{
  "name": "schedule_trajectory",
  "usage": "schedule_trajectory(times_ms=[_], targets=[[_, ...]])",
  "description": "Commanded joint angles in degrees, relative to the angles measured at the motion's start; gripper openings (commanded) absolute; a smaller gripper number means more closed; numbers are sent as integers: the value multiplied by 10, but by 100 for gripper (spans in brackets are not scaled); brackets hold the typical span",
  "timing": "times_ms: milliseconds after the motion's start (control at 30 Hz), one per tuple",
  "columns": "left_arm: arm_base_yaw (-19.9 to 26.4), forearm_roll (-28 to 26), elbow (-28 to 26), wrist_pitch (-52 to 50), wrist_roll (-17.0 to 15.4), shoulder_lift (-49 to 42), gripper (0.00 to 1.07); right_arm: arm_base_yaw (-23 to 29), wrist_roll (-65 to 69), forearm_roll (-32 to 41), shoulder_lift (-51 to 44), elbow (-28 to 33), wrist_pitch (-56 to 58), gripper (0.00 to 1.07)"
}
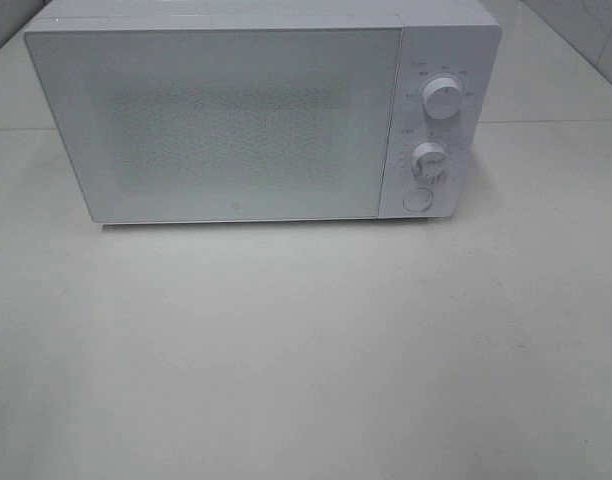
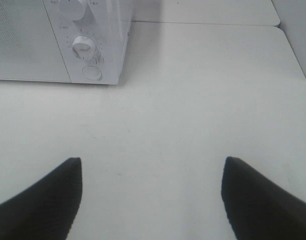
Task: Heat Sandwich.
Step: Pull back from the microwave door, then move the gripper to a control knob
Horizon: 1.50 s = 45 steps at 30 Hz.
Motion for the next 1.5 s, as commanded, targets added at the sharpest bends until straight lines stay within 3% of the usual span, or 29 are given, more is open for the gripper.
schedule_trajectory(times_ms=[33,1233,1500], targets=[[0,1,1,-2,-2,-14,101,-3,-2,1,20,-3,-33,75],[0,1,1,-2,-2,-14,101,-3,-2,-5,406,-3,-425,74],[0,1,1,-2,-2,-14,101,-3,-28,1,461,54,-635,74]])
